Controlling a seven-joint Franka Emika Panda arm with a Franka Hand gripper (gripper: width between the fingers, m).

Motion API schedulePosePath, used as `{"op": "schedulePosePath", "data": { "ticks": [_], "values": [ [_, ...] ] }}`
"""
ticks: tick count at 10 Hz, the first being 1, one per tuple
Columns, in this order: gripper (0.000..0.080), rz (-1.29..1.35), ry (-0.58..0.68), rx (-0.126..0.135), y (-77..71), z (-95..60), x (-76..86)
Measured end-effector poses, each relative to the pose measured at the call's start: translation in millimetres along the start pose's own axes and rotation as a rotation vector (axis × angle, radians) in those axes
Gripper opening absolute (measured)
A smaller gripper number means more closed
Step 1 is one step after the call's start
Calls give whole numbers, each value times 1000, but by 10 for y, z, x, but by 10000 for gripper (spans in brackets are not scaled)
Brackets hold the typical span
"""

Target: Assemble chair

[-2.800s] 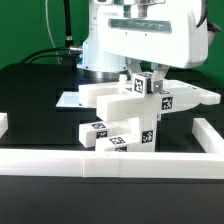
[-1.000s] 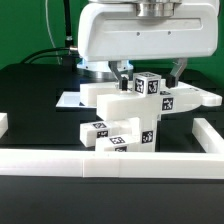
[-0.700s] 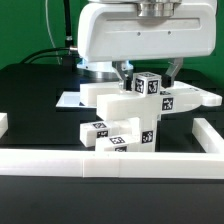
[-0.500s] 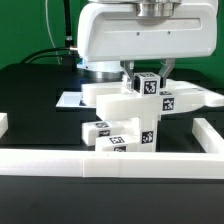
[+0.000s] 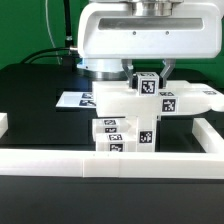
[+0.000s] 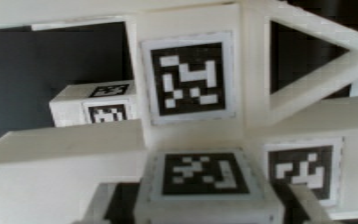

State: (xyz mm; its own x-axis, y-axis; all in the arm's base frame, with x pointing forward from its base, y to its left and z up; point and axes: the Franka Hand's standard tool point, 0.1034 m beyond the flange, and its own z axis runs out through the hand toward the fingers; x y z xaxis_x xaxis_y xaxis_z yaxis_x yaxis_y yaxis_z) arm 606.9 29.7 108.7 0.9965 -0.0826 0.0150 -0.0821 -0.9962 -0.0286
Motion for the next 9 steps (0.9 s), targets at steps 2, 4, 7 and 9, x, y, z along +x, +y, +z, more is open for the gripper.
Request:
{"op": "schedulePosePath", "data": {
  "ticks": [2, 4, 7, 9],
  "values": [
    [268, 107, 0, 0, 0, 0, 0],
    [268, 298, 0, 0, -5, 2, -2],
    [492, 341, -1, 0, -3, 3, -3],
    [610, 338, 8, 10, 17, -110, -1]
  ]
}}
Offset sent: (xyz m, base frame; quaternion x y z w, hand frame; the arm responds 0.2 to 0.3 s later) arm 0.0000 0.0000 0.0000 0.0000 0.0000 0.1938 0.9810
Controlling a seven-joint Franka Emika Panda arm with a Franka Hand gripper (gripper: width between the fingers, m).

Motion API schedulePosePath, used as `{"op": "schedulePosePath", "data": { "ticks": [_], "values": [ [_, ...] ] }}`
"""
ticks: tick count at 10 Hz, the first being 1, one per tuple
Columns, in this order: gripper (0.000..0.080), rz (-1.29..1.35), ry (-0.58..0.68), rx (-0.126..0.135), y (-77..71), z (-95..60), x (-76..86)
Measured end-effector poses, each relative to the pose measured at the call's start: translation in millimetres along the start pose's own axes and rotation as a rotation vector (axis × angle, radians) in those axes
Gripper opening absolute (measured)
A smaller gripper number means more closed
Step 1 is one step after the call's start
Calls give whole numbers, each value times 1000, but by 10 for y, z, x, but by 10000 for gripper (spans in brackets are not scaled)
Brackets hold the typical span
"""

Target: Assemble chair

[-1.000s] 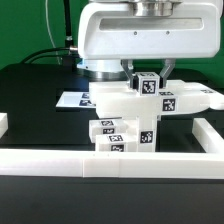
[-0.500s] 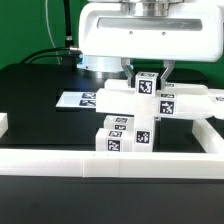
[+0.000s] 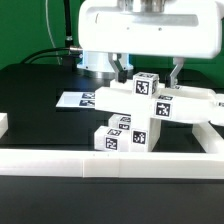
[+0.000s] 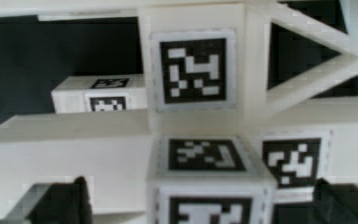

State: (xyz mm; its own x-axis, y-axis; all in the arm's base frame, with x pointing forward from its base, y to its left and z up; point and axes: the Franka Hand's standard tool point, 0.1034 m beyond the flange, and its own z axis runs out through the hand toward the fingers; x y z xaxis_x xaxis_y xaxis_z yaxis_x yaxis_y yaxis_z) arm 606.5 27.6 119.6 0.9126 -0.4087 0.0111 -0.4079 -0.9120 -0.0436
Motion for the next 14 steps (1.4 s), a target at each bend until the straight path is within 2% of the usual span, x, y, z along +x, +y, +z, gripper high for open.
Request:
{"op": "schedulePosePath", "data": {
  "ticks": [2, 8, 9, 10, 11, 14],
  "values": [
    [642, -3, -1, 15, 20, -152, -129],
    [649, -3, -7, 9, 32, -96, -153],
    [649, 20, -12, 36, 36, -81, -366],
    [649, 65, -35, 39, 26, -85, -583],
    [649, 90, -41, 40, -75, -106, -687],
    [649, 70, -42, 40, -59, -92, -674]
  ]
}}
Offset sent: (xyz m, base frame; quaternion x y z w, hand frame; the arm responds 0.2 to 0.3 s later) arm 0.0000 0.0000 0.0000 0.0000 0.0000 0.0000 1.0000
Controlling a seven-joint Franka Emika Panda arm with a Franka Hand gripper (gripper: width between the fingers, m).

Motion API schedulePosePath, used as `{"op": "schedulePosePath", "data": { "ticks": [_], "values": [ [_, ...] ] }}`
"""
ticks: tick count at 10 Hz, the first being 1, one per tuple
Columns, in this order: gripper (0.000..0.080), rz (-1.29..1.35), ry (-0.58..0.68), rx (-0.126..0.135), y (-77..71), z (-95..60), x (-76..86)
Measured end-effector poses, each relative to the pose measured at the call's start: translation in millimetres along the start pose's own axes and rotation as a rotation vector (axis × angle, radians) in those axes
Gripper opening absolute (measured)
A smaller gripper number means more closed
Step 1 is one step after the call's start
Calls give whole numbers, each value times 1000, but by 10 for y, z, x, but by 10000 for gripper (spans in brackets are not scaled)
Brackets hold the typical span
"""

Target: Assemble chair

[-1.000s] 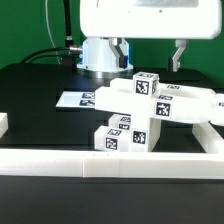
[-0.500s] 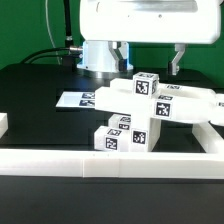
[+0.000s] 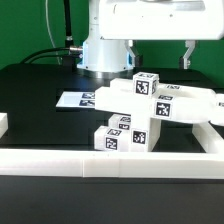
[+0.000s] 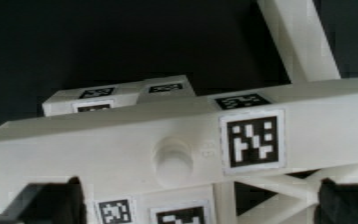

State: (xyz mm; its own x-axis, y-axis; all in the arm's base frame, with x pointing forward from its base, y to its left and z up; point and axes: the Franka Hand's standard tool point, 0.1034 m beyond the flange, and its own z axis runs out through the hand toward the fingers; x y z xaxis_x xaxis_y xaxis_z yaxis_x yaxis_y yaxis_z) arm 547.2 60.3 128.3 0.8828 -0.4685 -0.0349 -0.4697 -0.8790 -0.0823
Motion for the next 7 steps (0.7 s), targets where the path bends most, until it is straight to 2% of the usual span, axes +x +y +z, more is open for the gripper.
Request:
{"op": "schedulePosePath", "data": {
  "ticks": [1, 3, 4, 5, 7],
  "values": [
    [649, 36, -16, 12, 57, -1, -57],
    [649, 45, 4, 20, 10, 70, -548],
    [649, -15, 21, 19, 26, 146, -669],
    [649, 2, 33, 15, 18, 224, -771],
    [649, -6, 29, 14, 18, 226, -774]
  ]
}}
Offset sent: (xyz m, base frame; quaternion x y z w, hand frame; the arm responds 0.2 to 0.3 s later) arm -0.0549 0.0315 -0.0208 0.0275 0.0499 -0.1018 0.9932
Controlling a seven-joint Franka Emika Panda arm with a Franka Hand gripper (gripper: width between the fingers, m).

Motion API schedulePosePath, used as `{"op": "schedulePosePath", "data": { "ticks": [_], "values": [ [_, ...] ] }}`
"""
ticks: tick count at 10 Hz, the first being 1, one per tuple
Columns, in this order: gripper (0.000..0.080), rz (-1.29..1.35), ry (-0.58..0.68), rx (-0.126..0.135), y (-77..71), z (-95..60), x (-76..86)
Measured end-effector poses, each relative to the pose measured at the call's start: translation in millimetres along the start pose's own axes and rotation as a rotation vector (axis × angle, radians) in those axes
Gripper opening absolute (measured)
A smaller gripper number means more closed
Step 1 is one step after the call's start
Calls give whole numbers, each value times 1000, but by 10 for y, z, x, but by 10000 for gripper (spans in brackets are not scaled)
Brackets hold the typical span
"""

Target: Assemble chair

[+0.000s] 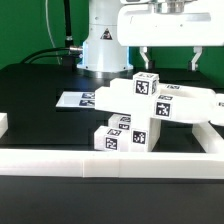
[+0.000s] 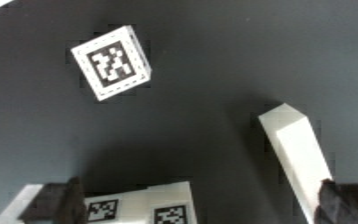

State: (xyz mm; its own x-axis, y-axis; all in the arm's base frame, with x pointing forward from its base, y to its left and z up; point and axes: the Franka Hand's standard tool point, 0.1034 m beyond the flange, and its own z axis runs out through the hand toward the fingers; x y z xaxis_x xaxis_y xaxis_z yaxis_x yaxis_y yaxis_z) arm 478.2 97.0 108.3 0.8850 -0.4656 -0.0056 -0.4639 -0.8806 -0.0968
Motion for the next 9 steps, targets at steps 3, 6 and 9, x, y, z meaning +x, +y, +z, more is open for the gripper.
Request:
{"op": "schedulePosePath", "data": {
  "ticks": [3, 6, 9],
  "values": [
    [649, -142, 3, -12, 23, 36, -11],
    [649, -295, 13, -18, 37, 129, -4],
    [649, -312, 17, -20, 38, 147, -12]
  ]
}}
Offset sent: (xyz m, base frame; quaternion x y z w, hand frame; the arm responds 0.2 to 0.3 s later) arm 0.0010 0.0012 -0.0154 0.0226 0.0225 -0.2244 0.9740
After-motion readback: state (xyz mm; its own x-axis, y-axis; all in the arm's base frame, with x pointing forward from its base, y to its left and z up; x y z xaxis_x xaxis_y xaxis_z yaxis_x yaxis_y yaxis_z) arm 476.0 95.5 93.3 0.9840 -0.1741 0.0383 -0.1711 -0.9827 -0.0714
